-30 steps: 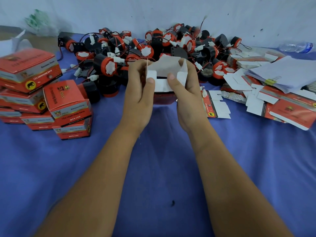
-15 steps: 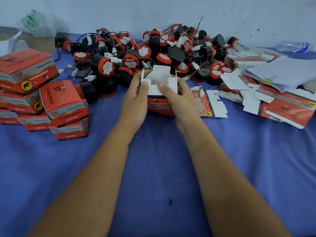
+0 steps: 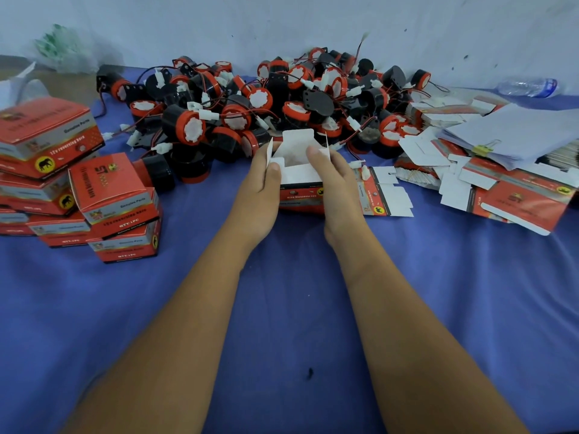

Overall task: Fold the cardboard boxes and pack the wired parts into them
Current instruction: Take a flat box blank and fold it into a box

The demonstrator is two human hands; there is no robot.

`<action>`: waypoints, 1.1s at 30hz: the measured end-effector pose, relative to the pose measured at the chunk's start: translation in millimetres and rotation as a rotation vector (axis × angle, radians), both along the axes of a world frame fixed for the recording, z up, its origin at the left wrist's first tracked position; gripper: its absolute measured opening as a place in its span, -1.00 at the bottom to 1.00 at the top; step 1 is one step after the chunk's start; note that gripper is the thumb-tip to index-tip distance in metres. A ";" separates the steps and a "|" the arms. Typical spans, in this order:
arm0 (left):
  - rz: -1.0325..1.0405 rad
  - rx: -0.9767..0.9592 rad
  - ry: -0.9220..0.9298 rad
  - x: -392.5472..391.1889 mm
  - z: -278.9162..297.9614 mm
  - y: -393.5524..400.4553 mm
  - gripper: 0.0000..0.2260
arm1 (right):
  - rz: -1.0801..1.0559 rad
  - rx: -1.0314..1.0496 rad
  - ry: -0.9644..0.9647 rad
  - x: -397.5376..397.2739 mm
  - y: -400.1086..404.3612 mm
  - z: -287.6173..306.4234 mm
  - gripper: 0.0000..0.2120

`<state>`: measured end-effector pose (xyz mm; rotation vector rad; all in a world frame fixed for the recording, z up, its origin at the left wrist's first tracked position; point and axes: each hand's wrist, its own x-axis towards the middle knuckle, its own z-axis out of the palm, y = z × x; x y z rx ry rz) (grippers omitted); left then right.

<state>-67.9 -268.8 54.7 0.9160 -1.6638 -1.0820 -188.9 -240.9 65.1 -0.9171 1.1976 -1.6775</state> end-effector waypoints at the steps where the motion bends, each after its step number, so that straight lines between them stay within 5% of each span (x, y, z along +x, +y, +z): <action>1: 0.002 -0.005 -0.002 -0.7 0.6 0.9 -0.64 | -0.001 0.002 -0.018 -0.6 0.2 0.2 -0.87; 10: 0.172 -0.242 0.006 0.3 7.4 4.5 -0.65 | -0.015 0.131 -0.137 4.8 -0.8 9.5 -0.60; 14: 0.143 -0.233 0.002 0.2 6.7 3.4 -0.63 | -0.074 -0.002 -0.095 0.7 0.9 18.6 -0.99; 24: 0.029 -0.039 0.184 -2.6 8.8 7.9 -0.60 | -0.072 -0.118 -0.254 2.7 1.8 16.3 -0.90; 33: -0.096 0.090 0.316 -2.1 6.5 1.7 -0.57 | -0.047 -0.118 0.236 8.3 1.2 9.5 -0.49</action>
